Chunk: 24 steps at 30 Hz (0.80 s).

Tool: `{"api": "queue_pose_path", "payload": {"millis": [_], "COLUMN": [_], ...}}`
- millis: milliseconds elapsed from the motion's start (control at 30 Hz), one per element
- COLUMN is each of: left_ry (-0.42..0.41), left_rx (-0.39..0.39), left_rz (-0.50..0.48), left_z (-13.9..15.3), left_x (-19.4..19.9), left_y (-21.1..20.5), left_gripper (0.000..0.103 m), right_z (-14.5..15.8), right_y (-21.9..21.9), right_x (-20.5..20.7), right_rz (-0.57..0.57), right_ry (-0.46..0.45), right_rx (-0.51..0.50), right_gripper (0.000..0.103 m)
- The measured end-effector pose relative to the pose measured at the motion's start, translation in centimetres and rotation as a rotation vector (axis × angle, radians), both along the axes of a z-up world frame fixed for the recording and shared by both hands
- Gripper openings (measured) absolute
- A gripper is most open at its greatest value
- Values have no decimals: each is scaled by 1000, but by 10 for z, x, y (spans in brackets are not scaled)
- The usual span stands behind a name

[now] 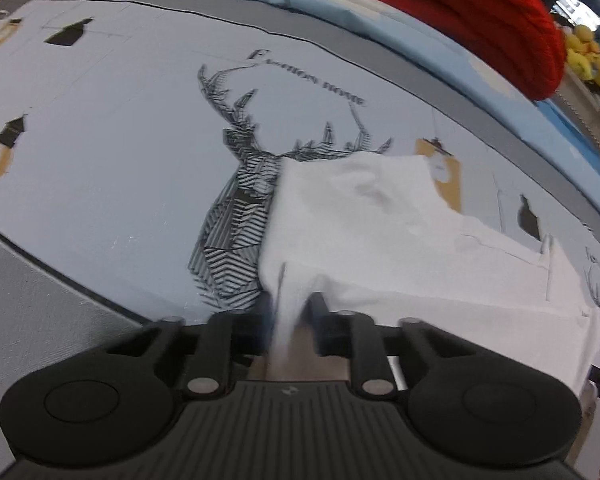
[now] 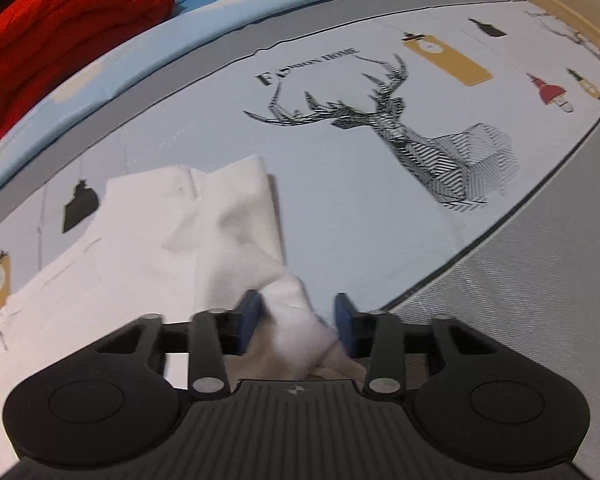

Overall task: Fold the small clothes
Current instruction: 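Release the shirt edge with both grippers and lift them away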

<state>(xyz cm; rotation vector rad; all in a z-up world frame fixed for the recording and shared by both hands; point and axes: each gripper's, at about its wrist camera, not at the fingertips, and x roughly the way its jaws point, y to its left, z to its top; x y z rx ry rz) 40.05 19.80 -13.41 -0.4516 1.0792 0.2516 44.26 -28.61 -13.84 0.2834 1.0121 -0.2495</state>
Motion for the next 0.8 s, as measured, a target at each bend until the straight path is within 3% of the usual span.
{"api": "queue_pose_path", "payload": {"millis": [100, 200, 567, 667, 800], "left_ry": [-8, -19, -91, -70, -81], "left_rx": [10, -3, 62, 71, 106], "left_rz": [-16, -6, -13, -23, 5], "left_z": [0, 0, 13, 13, 20], "left_x": [3, 6, 16, 21, 21], "left_y": [-2, 3, 10, 9, 13], "left_gripper": [12, 10, 10, 12, 37], "right_z": [1, 1, 13, 17, 16], "right_y": [4, 5, 6, 8, 8], "right_x": [3, 6, 11, 13, 15], "right_rz": [26, 32, 35, 37, 3], "right_ry": [-10, -16, -109, -126, -115], "right_rx": [-6, -4, 47, 38, -2], "right_gripper": [18, 13, 8, 8, 11]}}
